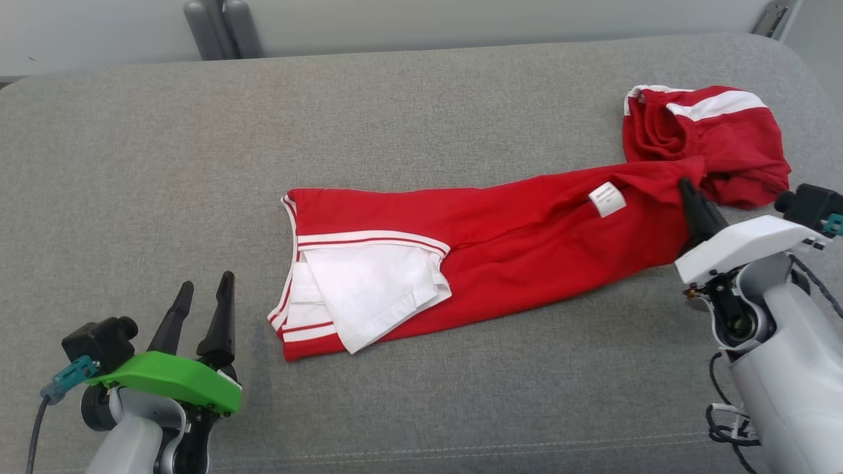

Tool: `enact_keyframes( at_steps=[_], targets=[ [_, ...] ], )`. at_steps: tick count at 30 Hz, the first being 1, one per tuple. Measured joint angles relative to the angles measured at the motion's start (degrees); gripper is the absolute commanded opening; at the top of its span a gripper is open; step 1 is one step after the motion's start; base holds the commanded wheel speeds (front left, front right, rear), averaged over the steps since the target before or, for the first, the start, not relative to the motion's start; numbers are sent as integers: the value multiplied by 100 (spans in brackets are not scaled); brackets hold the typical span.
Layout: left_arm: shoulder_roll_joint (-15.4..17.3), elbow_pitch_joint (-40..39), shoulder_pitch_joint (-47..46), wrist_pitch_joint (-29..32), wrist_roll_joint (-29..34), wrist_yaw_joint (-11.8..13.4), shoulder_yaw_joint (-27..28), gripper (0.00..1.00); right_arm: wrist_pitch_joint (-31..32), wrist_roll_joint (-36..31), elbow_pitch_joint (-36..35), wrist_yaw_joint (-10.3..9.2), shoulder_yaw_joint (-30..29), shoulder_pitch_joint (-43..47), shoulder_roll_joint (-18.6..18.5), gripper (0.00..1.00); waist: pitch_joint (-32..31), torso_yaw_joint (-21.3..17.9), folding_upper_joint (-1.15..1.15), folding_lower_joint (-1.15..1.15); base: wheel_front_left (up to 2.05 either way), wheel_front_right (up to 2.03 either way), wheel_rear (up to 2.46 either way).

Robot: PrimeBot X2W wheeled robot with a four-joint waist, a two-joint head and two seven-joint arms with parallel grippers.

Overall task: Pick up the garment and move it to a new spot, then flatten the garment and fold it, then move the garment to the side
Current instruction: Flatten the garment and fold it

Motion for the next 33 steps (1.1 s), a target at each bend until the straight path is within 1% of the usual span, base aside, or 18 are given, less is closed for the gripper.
enact_keyframes(
  at_steps=[7,14,26,27,33],
  targets=[
    [-89,48,-1,0,140,-23,-157,100,109,4,-320,102,463,-21,467,0,-56,121,0,0,0,0,0],
    [-204,135,-1,0,149,-53,-248,100,366,0,-498,149,950,-93,858,0,-108,377,0,0,0,0,0],
    [-325,196,-1,0,149,-59,-321,100,673,26,-379,151,1296,-122,931,0,-113,993,0,0,0,0,0],
    [-338,196,-2,0,149,-60,-321,100,677,29,-368,151,1349,-189,948,0,-96,1094,0,0,0,0,0],
    [-341,198,-4,0,149,-60,-312,100,800,81,-338,151,1436,-348,977,0,-37,1317,0,0,0,0,0]
  ],
)
